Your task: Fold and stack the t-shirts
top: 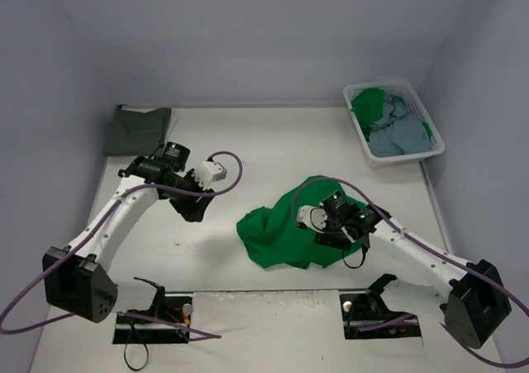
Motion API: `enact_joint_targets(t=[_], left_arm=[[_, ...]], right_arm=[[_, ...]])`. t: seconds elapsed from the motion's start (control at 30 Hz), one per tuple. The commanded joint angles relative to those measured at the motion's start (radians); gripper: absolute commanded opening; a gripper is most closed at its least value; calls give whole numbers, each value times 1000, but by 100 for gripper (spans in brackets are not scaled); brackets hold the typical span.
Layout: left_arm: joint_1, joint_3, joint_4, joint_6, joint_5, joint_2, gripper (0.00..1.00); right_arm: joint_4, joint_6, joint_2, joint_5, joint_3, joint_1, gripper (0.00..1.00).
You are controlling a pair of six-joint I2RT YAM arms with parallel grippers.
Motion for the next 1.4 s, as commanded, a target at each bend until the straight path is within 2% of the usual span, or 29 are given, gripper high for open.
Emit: enact_joint_targets(t=[0.0,0.27,0.37,0.43,0.57,0.8,1.0,1.2,1.37], left_arm=[[-47,51,-4,32,-36,19,48],[-181,48,32,33,-93,111,48],[-192,65,36,33,-110,136,47],[-192,69,45,32,-122,137,47],[-192,52,68,30,-136,114,47],[-189,5,100,32,-192,49,47],[-170,-21,115,35,-202,1,47],[-164,-50,137,21,-186,1,47],[-163,-52,134,16,-197,-16,47]], right_arm=[[-4,-77,30,-4,15,14,55],[-4,-119,127,-45,33,28,60],[-2,-120,181,-100,52,34,61],[1,-113,237,-158,89,36,59],[19,-111,358,-228,153,36,47],[94,-99,581,-315,273,33,46],[191,-67,774,-311,421,24,46],[233,7,949,-309,682,-33,48],[231,53,907,-312,753,-59,54]])
